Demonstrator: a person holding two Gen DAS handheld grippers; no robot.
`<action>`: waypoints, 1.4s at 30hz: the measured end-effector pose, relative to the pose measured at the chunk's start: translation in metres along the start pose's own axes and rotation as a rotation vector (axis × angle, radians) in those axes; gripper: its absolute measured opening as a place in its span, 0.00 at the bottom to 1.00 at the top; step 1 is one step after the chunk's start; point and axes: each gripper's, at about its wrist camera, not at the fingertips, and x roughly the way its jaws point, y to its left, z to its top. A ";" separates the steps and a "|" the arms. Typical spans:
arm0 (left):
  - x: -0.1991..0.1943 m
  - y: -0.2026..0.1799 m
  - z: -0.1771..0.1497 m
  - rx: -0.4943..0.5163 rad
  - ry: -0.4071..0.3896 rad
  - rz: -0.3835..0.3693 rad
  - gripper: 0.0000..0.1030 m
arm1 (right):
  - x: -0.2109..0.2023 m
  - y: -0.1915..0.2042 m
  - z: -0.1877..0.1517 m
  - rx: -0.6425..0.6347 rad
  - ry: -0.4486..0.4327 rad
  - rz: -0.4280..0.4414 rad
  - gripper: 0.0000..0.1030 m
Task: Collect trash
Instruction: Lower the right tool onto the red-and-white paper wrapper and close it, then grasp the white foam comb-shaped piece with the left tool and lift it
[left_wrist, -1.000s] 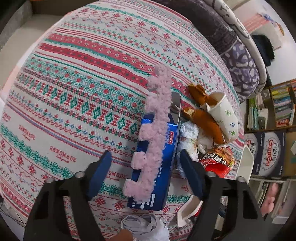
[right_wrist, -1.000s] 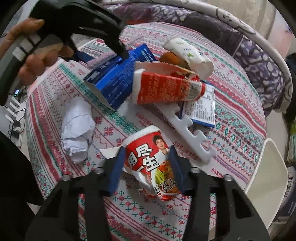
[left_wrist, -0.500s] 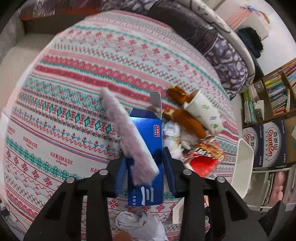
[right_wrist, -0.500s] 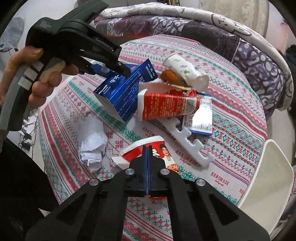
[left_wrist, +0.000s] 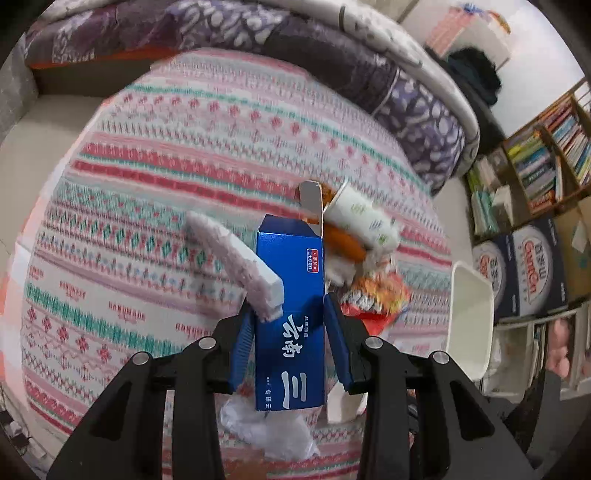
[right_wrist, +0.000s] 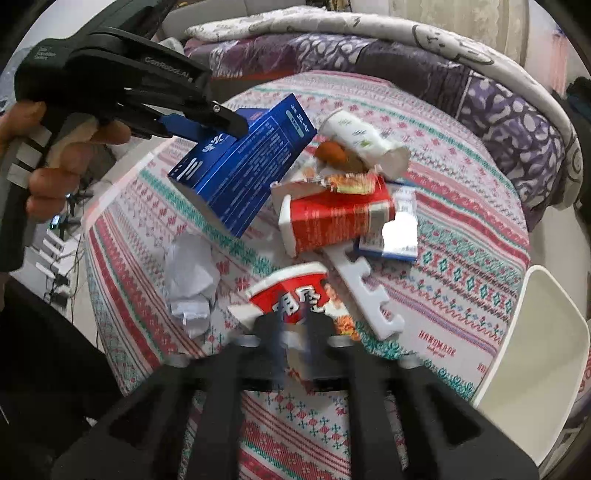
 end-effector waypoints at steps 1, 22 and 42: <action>0.003 0.003 -0.003 -0.004 0.015 0.000 0.36 | 0.001 0.002 -0.002 -0.011 0.000 -0.006 0.51; 0.027 0.094 0.004 -0.234 0.127 0.080 0.73 | 0.025 0.009 0.002 -0.055 0.029 -0.086 0.15; 0.034 0.088 0.011 -0.117 0.092 0.328 0.73 | 0.008 0.007 0.005 -0.001 -0.028 -0.071 0.15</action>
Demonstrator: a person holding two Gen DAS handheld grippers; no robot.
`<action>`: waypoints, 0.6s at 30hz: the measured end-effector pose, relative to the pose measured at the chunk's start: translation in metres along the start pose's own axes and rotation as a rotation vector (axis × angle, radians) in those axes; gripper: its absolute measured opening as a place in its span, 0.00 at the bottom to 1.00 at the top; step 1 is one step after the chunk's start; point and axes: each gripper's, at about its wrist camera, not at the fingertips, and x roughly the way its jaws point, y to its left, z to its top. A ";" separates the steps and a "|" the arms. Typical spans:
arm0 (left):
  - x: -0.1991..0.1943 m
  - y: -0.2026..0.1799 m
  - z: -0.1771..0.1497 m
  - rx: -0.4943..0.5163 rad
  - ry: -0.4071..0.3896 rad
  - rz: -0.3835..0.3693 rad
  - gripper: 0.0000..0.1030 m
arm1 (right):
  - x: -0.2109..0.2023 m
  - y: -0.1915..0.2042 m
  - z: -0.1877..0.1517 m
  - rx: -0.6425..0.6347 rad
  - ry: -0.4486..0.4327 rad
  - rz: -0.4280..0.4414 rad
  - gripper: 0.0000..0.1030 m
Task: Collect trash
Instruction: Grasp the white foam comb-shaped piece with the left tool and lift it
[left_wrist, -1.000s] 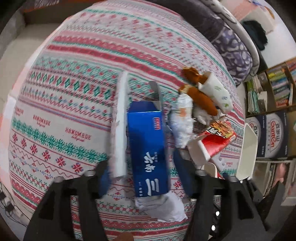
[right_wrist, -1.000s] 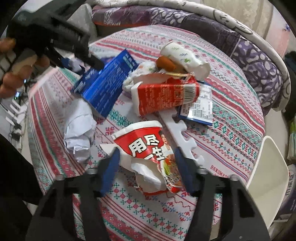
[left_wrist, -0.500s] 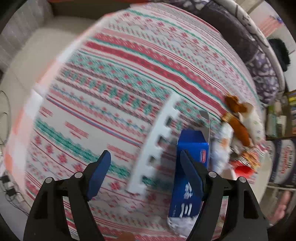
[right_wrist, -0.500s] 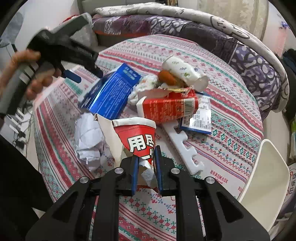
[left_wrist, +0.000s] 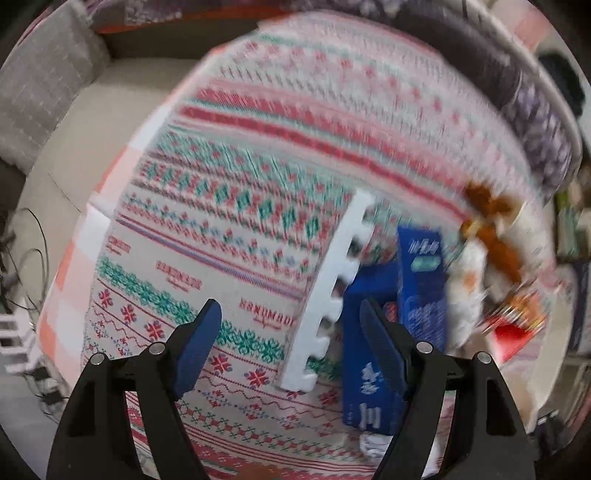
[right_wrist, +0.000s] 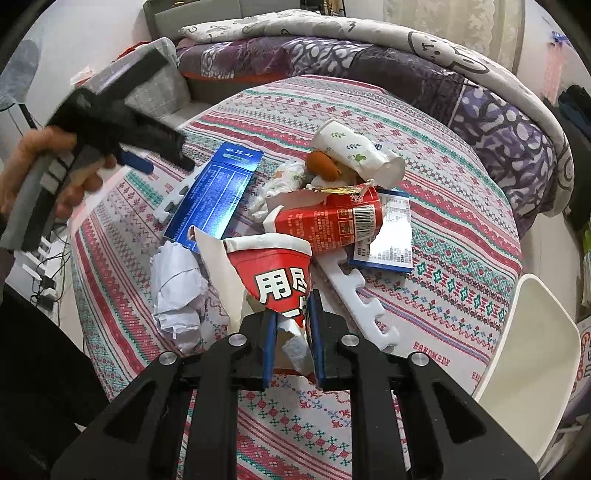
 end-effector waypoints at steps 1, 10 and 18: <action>0.005 -0.004 -0.001 0.013 0.003 0.017 0.72 | 0.000 0.000 0.000 0.002 0.001 -0.002 0.15; 0.031 -0.013 0.006 0.027 -0.007 0.049 0.42 | 0.002 -0.004 0.000 0.017 0.006 -0.015 0.15; -0.001 -0.005 0.009 -0.019 -0.078 0.009 0.23 | -0.010 -0.008 0.004 0.047 -0.045 -0.018 0.15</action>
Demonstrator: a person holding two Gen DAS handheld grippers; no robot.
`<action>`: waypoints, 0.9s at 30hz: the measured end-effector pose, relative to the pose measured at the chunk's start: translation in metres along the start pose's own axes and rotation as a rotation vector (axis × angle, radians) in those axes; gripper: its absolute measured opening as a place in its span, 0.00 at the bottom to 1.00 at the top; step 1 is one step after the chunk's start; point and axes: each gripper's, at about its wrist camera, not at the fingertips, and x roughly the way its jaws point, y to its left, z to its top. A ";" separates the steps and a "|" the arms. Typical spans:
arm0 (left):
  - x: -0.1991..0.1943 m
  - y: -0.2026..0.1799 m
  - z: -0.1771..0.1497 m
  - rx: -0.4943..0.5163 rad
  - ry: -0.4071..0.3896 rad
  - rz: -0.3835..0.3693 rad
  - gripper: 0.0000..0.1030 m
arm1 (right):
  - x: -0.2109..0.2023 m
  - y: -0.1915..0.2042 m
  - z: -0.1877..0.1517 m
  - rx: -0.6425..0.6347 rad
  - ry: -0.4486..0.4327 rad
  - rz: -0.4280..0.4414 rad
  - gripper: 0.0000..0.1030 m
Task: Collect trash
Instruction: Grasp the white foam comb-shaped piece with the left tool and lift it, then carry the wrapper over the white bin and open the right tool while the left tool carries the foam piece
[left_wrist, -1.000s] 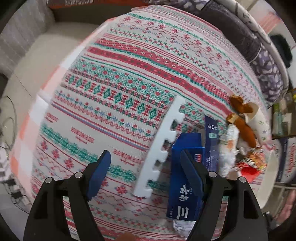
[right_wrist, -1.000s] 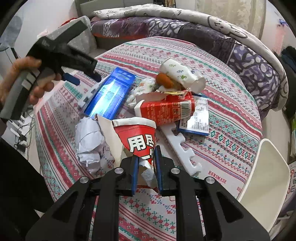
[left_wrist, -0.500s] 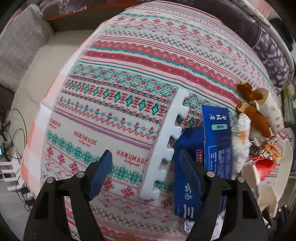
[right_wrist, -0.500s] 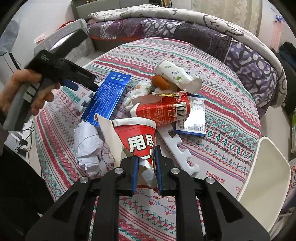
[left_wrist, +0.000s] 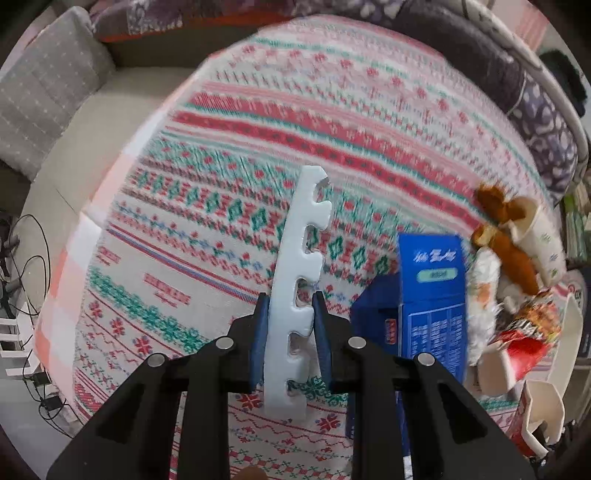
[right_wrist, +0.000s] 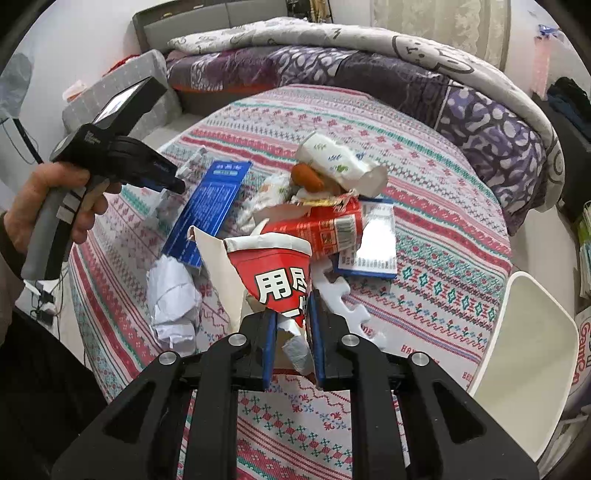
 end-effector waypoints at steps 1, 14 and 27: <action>-0.008 0.000 0.002 -0.007 -0.020 -0.012 0.23 | -0.001 -0.002 0.000 0.005 -0.006 -0.002 0.15; -0.087 -0.035 -0.015 -0.001 -0.282 -0.071 0.23 | -0.029 -0.033 0.016 0.158 -0.141 -0.120 0.15; -0.119 -0.090 -0.037 0.007 -0.450 -0.063 0.23 | -0.061 -0.078 0.013 0.330 -0.261 -0.301 0.15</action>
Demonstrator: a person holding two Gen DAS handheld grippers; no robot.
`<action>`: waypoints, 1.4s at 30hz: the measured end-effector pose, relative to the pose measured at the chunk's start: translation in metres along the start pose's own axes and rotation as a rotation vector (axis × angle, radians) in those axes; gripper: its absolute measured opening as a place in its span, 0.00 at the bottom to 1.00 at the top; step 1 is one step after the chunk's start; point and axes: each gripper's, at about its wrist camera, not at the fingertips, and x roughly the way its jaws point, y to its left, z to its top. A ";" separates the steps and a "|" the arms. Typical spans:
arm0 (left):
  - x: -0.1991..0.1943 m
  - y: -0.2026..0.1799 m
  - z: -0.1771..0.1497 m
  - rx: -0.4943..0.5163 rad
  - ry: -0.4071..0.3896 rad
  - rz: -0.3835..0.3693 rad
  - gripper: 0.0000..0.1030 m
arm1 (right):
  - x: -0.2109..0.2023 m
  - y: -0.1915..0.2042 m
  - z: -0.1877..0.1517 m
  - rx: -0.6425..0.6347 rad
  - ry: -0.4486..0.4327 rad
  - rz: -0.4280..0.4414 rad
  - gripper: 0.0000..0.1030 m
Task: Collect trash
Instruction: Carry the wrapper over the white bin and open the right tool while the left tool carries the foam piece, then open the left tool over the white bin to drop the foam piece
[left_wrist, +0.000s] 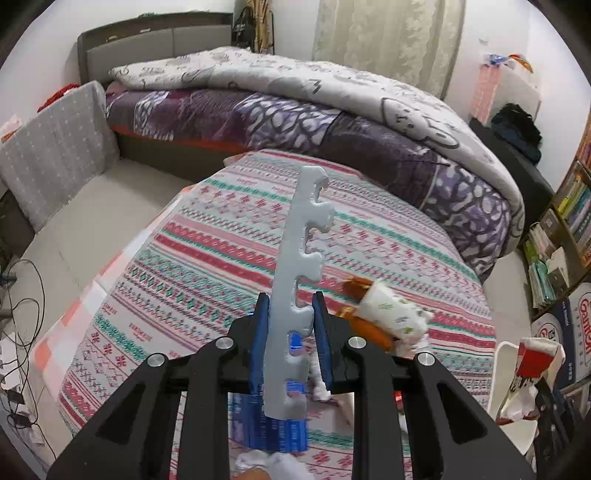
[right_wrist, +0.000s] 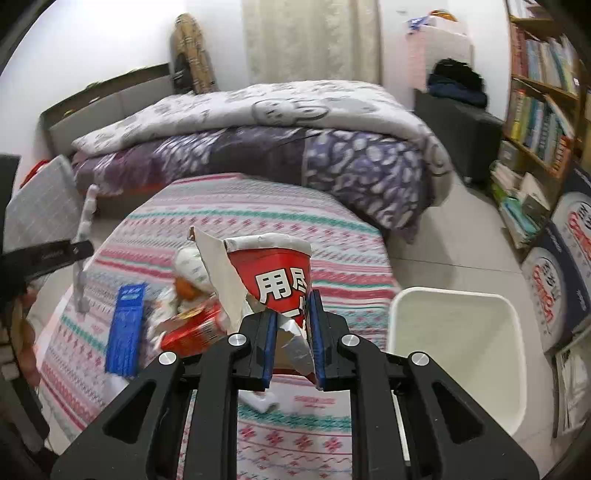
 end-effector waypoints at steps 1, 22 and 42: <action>-0.002 -0.007 -0.001 0.007 -0.010 -0.004 0.23 | -0.002 -0.005 0.001 0.013 -0.009 -0.017 0.15; -0.030 -0.149 -0.038 0.218 -0.067 -0.174 0.23 | -0.027 -0.125 -0.002 0.272 -0.007 -0.259 0.30; -0.035 -0.259 -0.092 0.435 0.002 -0.334 0.23 | -0.072 -0.209 -0.018 0.473 -0.087 -0.453 0.86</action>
